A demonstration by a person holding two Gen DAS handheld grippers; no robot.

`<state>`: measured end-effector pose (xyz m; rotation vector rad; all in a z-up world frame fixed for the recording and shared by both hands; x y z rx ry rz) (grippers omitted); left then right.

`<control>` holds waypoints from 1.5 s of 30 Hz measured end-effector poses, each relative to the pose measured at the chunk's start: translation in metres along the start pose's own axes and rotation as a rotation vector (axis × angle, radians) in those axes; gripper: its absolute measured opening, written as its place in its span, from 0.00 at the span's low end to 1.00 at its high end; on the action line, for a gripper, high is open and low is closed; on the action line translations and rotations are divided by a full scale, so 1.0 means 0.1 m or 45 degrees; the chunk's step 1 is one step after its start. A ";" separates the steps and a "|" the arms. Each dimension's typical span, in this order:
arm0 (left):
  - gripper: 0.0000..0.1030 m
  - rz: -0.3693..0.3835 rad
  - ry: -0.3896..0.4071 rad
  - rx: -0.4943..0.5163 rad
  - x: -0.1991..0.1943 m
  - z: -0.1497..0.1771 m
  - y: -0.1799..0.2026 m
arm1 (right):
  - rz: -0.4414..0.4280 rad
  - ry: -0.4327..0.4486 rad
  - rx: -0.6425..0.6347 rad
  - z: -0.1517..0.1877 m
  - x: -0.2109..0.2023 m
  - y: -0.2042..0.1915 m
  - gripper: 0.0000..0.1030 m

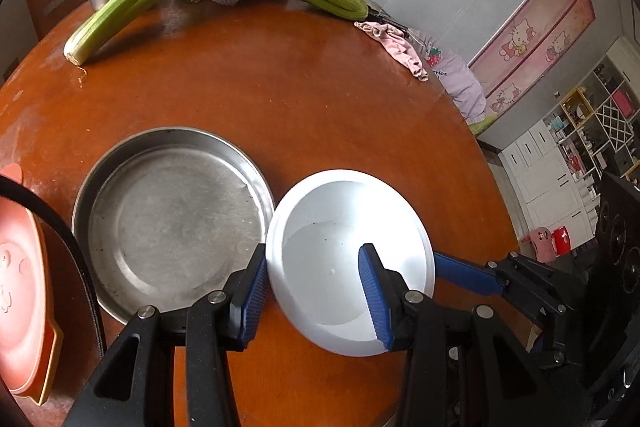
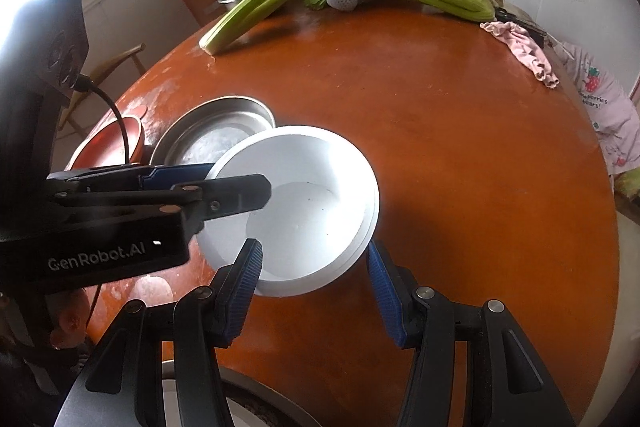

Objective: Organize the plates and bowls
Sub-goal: 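Close both grippers on the rim of the red-print bowl and lift it, then carry the red-print bowl with both grippers over the stacked bowls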

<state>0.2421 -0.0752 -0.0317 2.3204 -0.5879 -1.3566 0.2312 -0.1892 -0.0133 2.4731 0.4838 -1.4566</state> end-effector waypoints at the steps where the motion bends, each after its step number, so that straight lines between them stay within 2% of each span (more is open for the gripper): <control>1: 0.43 -0.002 -0.002 0.003 0.01 0.00 0.00 | 0.002 0.000 0.000 -0.01 0.01 0.00 0.55; 21: 0.43 0.015 0.031 0.019 -0.15 0.05 0.09 | -0.022 0.036 -0.004 0.01 -0.14 -0.07 0.55; 45: 0.43 0.009 0.142 0.116 -0.76 0.36 0.54 | 0.000 0.185 -0.006 0.29 -0.86 -0.22 0.55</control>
Point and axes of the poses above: each gripper's, at about its wrist camera, not at the fingertips, and x roughly the way its jaws point, y to its right, z to its underside, the point moved 2 cm from there along x, roughly the way its jaws point, and after that the axes turned 10 degrees about z, right-handed, at the moved point
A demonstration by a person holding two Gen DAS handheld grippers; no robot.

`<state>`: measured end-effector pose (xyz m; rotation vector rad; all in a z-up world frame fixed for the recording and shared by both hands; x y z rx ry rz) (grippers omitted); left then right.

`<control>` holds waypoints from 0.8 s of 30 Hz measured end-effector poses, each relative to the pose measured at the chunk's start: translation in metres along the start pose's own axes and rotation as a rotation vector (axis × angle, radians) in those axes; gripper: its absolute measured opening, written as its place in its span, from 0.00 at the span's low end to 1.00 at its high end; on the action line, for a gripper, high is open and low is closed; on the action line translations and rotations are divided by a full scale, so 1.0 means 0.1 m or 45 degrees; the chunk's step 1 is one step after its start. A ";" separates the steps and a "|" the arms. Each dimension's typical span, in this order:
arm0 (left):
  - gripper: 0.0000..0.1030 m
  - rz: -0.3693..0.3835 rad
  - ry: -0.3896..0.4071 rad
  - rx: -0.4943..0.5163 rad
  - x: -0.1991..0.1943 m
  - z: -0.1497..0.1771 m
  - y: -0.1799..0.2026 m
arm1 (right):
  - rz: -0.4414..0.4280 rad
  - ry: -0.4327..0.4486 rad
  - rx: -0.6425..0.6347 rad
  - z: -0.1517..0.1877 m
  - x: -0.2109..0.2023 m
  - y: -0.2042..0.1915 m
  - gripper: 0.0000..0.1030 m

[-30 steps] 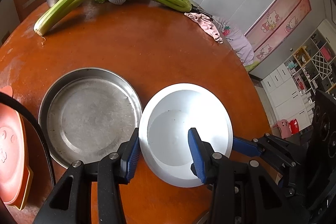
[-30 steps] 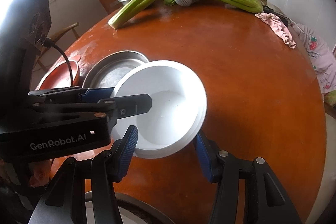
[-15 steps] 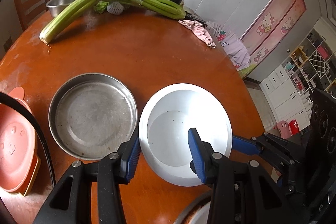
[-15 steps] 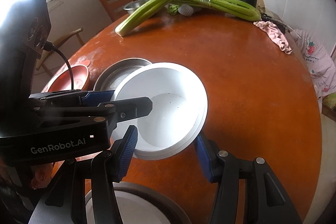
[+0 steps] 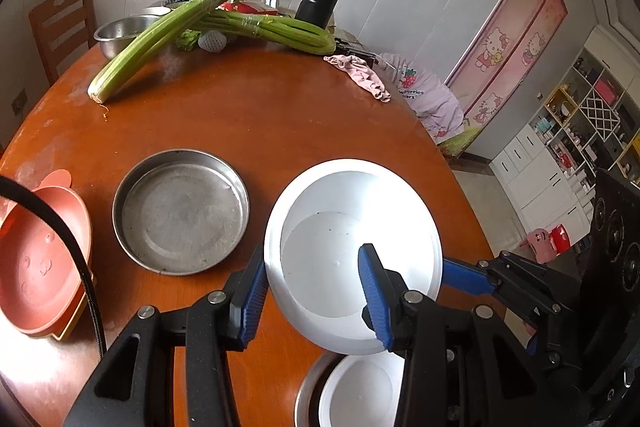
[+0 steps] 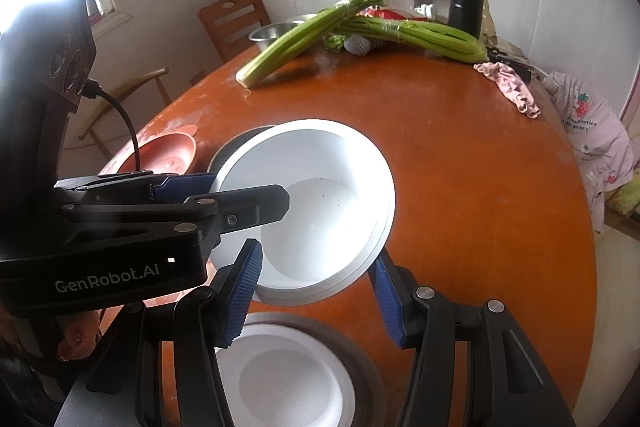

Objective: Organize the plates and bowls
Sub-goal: 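Carry the red-print bowl with both grippers over the stacked bowls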

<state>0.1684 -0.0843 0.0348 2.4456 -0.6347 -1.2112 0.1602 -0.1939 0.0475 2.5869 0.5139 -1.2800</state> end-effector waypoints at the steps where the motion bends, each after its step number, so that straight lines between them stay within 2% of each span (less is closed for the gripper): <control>1: 0.43 -0.003 0.002 0.006 -0.02 0.02 0.02 | 0.000 0.003 0.001 0.02 -0.03 0.00 0.55; 24: 0.43 -0.017 0.052 0.090 -0.36 0.29 0.36 | 0.013 0.097 0.006 0.30 -0.53 -0.05 0.55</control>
Point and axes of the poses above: each gripper's, at about its wrist camera, not at the fingertips, and x roughly the way its jaws point, y to its right, z to its underside, the point moved 2 cm from there along x, roughly the way its jaws point, and after that the axes turned 10 degrees about z, right-handed, at the moved point
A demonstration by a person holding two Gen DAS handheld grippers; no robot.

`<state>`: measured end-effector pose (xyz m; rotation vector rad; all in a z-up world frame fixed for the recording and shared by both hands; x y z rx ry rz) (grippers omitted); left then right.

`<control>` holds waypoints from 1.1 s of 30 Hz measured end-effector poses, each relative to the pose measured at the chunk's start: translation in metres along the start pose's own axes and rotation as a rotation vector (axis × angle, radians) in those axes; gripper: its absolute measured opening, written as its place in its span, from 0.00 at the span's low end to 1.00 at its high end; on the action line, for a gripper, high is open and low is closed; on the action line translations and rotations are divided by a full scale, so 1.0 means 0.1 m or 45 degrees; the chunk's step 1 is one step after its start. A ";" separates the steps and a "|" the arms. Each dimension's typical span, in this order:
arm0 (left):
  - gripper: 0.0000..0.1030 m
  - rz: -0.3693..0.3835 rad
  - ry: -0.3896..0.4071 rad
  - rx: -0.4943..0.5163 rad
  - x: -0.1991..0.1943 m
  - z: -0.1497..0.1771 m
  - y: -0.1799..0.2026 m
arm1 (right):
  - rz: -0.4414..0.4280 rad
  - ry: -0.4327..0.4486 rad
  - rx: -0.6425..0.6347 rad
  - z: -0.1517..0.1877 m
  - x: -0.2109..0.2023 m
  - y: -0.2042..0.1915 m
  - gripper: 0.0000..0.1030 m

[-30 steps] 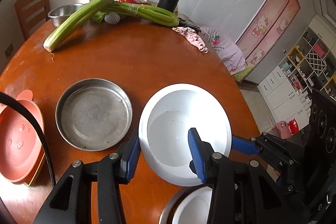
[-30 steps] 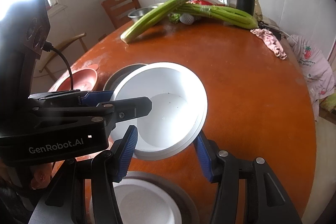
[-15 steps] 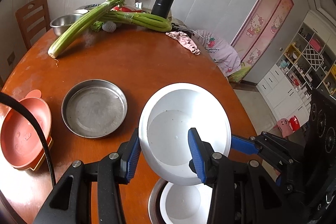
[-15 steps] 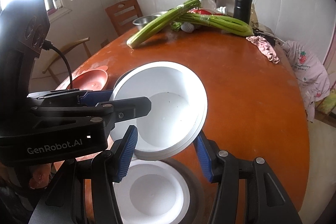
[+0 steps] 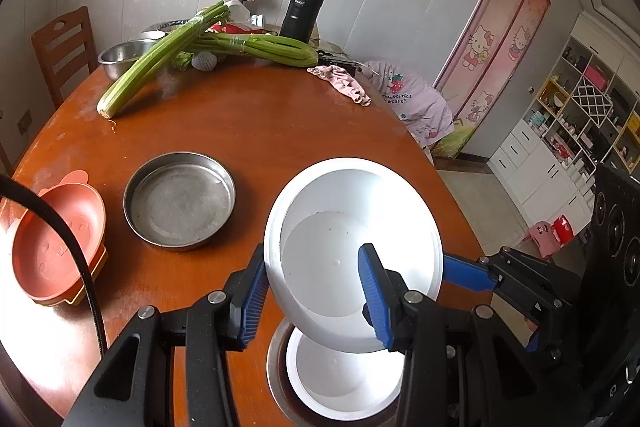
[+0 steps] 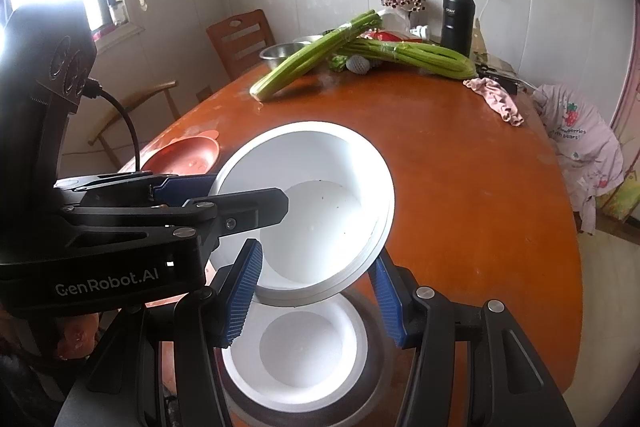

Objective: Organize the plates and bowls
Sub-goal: 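Carry the red-print bowl with both grippers over the stacked bowls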

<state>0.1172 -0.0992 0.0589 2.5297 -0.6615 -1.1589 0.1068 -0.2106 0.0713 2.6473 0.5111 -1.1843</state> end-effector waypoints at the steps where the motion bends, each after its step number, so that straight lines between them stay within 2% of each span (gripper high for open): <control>1: 0.43 -0.001 0.001 0.001 -0.01 0.00 0.00 | -0.001 0.002 0.000 0.01 -0.02 0.00 0.55; 19: 0.43 0.022 0.011 0.024 -0.14 0.25 0.17 | -0.002 0.016 -0.017 0.22 -0.18 -0.02 0.55; 33: 0.43 0.027 -0.042 0.014 -0.04 0.44 0.14 | 0.000 -0.019 -0.016 0.43 -0.15 -0.04 0.55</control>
Point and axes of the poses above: each gripper's, at about its wrist camera, not at the fingertips, and x roughly the way its jaws point, y to its right, z to its underside, the point moved 2 cm from there along x, roughly the way its jaws point, and after that the axes turned 10 degrees about z, right-handed, at the moved point
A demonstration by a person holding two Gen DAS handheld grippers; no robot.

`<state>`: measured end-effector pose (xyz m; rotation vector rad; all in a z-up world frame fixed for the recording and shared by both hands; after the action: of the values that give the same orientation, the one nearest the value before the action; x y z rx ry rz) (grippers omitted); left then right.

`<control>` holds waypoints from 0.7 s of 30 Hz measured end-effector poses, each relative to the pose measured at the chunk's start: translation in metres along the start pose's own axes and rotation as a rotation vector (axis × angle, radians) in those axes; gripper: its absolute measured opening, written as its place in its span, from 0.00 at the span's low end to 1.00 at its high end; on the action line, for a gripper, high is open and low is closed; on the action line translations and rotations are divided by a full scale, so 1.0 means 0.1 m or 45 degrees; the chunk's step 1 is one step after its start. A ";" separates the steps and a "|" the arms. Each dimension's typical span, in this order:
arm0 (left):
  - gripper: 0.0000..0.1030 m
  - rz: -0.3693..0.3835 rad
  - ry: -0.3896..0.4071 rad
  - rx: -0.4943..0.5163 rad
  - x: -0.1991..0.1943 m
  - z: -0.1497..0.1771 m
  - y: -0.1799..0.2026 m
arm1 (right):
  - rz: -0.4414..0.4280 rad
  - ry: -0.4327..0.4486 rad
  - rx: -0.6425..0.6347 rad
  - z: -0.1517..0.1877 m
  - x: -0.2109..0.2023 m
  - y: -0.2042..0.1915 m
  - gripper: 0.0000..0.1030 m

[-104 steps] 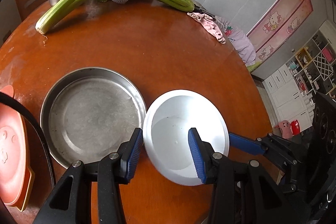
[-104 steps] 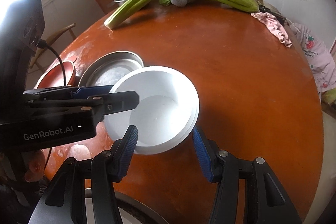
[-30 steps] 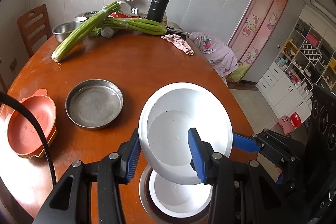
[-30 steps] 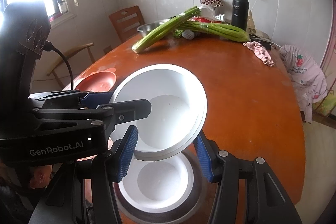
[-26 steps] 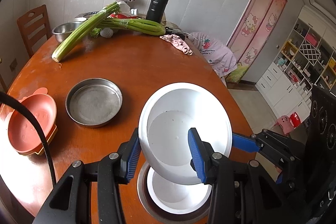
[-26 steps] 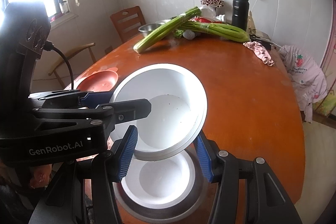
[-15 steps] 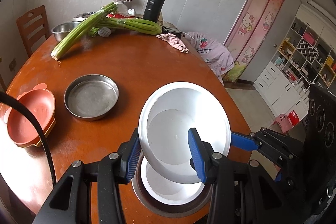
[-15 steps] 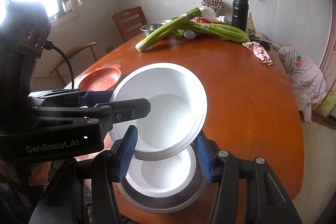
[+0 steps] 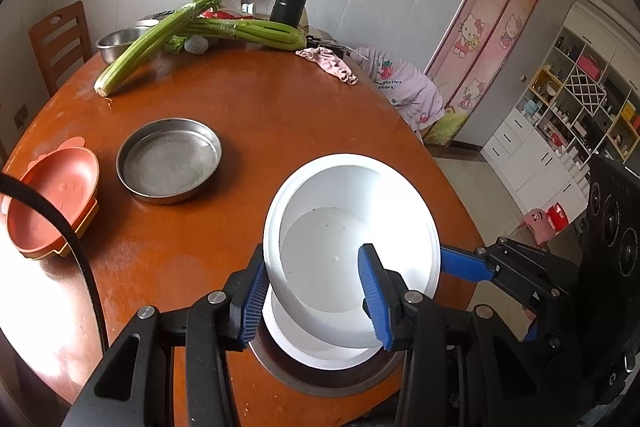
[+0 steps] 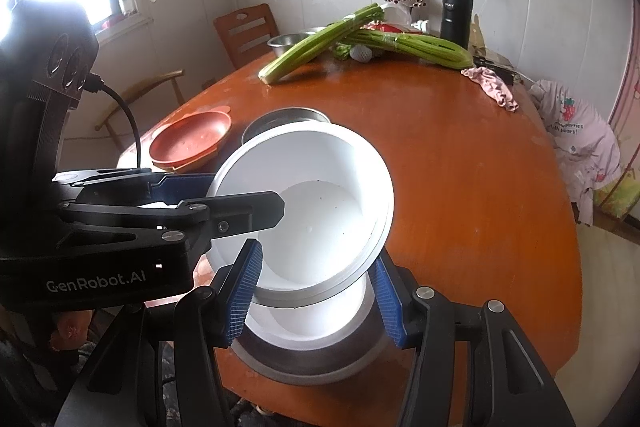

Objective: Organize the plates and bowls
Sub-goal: 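Carry the red-print bowl with both grippers over the stacked bowls, then lower the red-print bowl into the white bowl inside the steel bowl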

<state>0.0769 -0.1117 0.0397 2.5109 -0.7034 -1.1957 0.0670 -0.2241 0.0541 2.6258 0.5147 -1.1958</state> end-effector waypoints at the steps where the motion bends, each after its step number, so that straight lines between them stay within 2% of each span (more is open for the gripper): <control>1: 0.43 0.001 -0.005 -0.003 0.01 0.01 -0.01 | 0.000 -0.002 0.001 0.01 0.00 0.00 0.55; 21: 0.43 -0.004 -0.084 -0.008 0.24 0.20 -0.05 | -0.004 -0.075 0.038 0.28 0.16 0.03 0.55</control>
<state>0.0756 -0.1209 0.0098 2.4782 -0.7106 -1.2848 0.0586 -0.2325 0.0243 2.6066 0.4944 -1.2877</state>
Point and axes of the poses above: each gripper's, at about its wrist camera, not at the fingertips, and x roughly the way its jaws point, y to its right, z to its underside, the point moved 2 cm from there along x, roughly the way its jaws point, and after that the axes turned 10 degrees about z, right-handed, at the moved point
